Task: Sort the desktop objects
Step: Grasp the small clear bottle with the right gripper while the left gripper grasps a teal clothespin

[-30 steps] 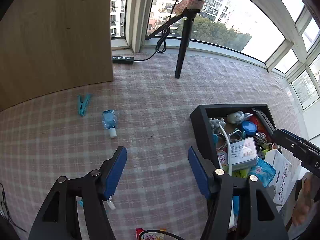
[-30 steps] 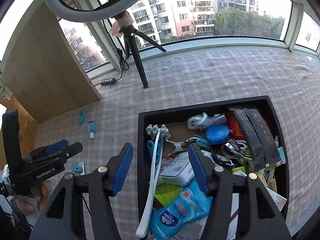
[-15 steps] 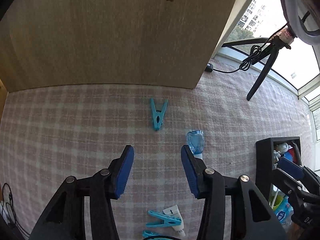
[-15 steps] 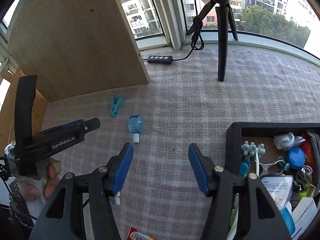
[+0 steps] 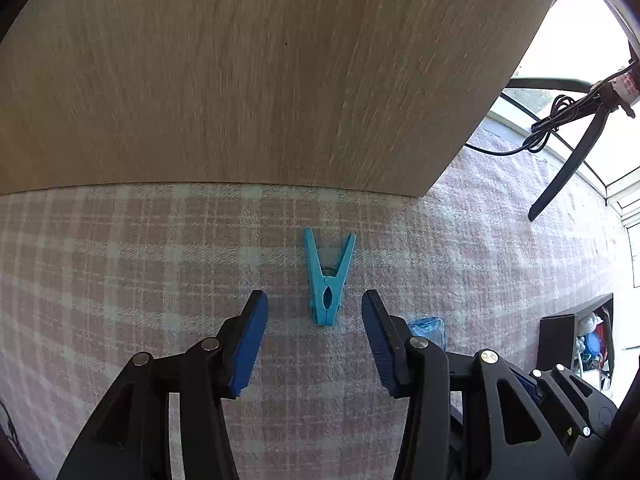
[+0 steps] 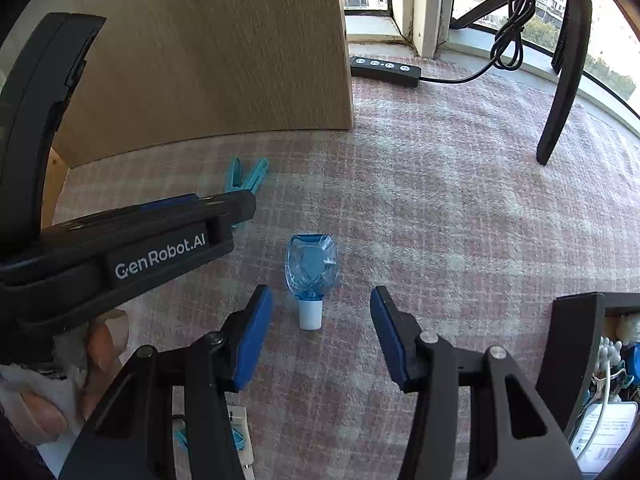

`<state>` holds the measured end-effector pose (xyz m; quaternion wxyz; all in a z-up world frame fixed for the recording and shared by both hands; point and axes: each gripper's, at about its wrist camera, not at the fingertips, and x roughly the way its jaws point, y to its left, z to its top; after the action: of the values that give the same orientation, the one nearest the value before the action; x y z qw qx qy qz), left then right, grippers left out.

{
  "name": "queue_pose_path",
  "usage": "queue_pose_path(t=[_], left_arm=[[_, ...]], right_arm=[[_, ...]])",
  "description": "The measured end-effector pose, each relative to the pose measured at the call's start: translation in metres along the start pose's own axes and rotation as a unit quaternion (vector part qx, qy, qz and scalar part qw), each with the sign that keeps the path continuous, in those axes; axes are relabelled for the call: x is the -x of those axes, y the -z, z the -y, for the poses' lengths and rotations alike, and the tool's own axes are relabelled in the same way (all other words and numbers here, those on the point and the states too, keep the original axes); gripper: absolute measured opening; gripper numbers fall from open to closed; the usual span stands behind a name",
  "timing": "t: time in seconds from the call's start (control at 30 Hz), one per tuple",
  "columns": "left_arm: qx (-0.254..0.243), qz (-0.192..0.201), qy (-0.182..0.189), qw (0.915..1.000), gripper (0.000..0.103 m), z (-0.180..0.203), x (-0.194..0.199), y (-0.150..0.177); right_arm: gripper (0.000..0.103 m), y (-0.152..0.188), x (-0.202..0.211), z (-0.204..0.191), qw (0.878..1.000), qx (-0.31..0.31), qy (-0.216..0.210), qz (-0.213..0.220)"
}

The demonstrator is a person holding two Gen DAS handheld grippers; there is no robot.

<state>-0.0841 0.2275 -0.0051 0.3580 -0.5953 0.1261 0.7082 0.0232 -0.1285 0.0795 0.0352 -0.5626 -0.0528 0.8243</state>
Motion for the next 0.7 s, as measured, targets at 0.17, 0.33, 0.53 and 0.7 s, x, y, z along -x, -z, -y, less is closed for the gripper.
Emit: queue_pose_path(t=[0.17, 0.33, 0.53, 0.7], left_arm=[[-0.003, 0.006, -0.006, 1.0000, 0.030, 0.006, -0.008, -0.008], [-0.004, 0.008, -0.018, 0.9998, 0.019, 0.013, -0.014, -0.014], [0.009, 0.009, -0.013, 0.9998, 0.019, 0.001, -0.009, -0.008], [0.019, 0.008, -0.015, 0.9997, 0.018, -0.018, 0.000, 0.006]], right_arm=[[0.044, -0.007, -0.012, -0.003, 1.000, -0.003, 0.009, -0.004], [0.031, -0.008, -0.016, -0.009, 1.000, 0.005, 0.026, 0.003], [0.031, -0.004, -0.013, -0.003, 1.000, -0.004, 0.024, 0.003], [0.031, 0.004, -0.004, 0.009, 1.000, -0.019, 0.015, 0.003]])
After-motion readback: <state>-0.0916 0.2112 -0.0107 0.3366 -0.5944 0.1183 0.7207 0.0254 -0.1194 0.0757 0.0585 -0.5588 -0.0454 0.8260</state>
